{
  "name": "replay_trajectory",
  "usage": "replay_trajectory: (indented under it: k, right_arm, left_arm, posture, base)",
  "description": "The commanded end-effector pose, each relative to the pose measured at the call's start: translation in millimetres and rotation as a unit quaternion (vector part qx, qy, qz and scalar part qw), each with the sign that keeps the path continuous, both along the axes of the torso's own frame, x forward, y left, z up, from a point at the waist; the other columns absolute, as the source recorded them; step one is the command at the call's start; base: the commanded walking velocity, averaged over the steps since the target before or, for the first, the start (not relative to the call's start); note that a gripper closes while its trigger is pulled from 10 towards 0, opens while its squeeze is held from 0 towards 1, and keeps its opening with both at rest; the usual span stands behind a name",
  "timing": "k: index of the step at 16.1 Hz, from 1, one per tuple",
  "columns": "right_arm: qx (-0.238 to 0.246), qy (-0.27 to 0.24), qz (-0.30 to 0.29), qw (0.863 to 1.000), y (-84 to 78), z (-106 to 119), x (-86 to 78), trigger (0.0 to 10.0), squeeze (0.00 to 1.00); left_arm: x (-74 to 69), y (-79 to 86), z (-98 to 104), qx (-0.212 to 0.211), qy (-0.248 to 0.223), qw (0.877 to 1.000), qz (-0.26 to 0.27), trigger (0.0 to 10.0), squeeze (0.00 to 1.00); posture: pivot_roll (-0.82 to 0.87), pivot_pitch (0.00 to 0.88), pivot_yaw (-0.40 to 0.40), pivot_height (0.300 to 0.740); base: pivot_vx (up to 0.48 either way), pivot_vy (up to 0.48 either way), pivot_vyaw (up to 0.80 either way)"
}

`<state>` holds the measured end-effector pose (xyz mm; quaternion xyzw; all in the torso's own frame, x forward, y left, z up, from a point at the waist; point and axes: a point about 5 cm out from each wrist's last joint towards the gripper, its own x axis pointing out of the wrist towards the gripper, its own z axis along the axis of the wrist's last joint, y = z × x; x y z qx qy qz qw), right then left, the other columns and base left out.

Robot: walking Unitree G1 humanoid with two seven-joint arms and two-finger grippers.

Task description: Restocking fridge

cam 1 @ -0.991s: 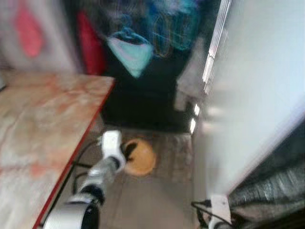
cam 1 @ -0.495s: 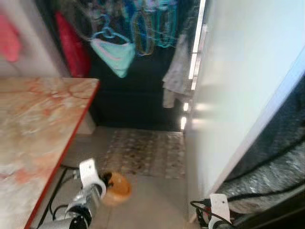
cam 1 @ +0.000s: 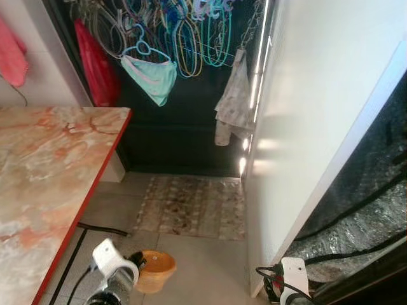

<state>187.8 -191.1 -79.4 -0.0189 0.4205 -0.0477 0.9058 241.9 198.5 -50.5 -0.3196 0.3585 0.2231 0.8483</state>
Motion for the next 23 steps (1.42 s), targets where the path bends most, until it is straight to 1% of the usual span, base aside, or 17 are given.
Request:
replay_trajectory:
  k: [1,2,3,4,7,9,12,15,17,19,21,23]
  right_arm:
    - [0.005,0.006,-0.004,1.0,1.8,-1.7,-2.6,10.0,0.0]
    - [0.006,0.006,-0.005,1.0,1.7,-1.8,-2.6,10.0,0.0]
    - [0.006,0.007,-0.005,1.0,2.0,-1.9,-2.7,10.0,0.0]
    - [0.008,0.007,-0.007,1.0,2.4,-2.0,-2.9,10.0,0.0]
    - [0.01,0.008,-0.008,1.0,4.3,-2.5,-3.4,10.0,0.0]
    - [0.001,0.008,-0.002,1.0,-0.6,-2.2,-4.2,10.0,0.0]
    - [-0.017,0.013,0.008,1.0,-12.0,-1.5,-6.4,10.0,0.0]
    - [-0.026,0.013,0.016,0.999,-17.0,-0.8,-7.2,10.0,0.0]
    - [-0.025,0.011,0.016,0.999,-18.1,-0.5,-7.2,10.0,0.0]
    - [-0.022,0.005,0.012,1.0,-17.6,-0.1,-6.8,10.0,0.0]
    - [-0.016,0.002,0.008,1.0,-15.5,0.2,-5.5,10.0,0.0]
    - [-0.013,0.002,0.005,1.0,-14.3,0.3,-4.6,10.0,0.0]
  left_arm:
    - [-8.5,2.4,-5.5,-0.007,0.017,1.0,0.01,10.0,0.0]
    - [-9.8,2.5,-6.2,-0.01,0.015,1.0,0.015,10.0,0.0]
    - [-12.0,5.0,-7.2,-0.02,0.013,0.999,0.038,10.0,0.0]
    - [-13.5,6.8,-7.8,-0.02,0.013,0.999,0.043,10.0,0.0]
    - [-21.3,7.9,-12.4,0.007,0.031,0.999,-0.013,10.0,0.0]
    - [-25.5,3.1,-15.7,-0.004,0.032,0.999,-0.005,10.0,0.0]
    - [-28.9,-8.9,-19.4,-0.018,0.031,0.999,-0.005,10.0,0.0]
    - [-32.7,-14.5,-22.1,-0.026,0.032,0.999,-0.003,10.0,0.0]
    - [-33.4,-14.9,-22.5,-0.019,0.03,0.999,-0.012,10.0,0.0]
    - [-32.3,-13.8,-21.3,-0.008,0.018,0.999,-0.027,10.0,0.0]
    - [-29.7,-13.2,-19.4,0.015,0.012,0.998,-0.066,10.0,0.0]
    - [-29.7,-12.2,-19.4,0.016,0.013,0.998,-0.064,10.0,0.0]
  posture:
    - [-0.1,0.026,0.078,0.74]
    - [-0.09,0.024,0.078,0.74]
    - [-0.1,0.017,0.081,0.74]
    - [-0.1,0.014,0.082,0.74]
    - [-0.12,0.0,0.083,0.74]
    - [-0.13,0.0,0.042,0.74]
    - [-0.12,0.0,-0.013,0.74]
    - [-0.12,0.0,-0.037,0.74]
    - [-0.11,0.0,-0.037,0.74]
    - [-0.11,0.0,-0.02,0.74]
    - [-0.12,0.0,-0.014,0.74]
    - [-0.11,0.0,-0.006,0.74]
  base:
    - [0.0,0.0,0.0]
    - [0.0,0.0,0.0]
    - [0.0,0.0,0.0]
    - [0.0,0.0,0.0]
    - [0.0,0.0,0.0]
    - [0.0,0.0,0.0]
    - [0.0,0.0,0.0]
    - [0.0,0.0,0.0]
    - [0.0,0.0,0.0]
    - [0.0,0.0,0.0]
    - [0.0,0.0,0.0]
    - [0.0,0.0,0.0]
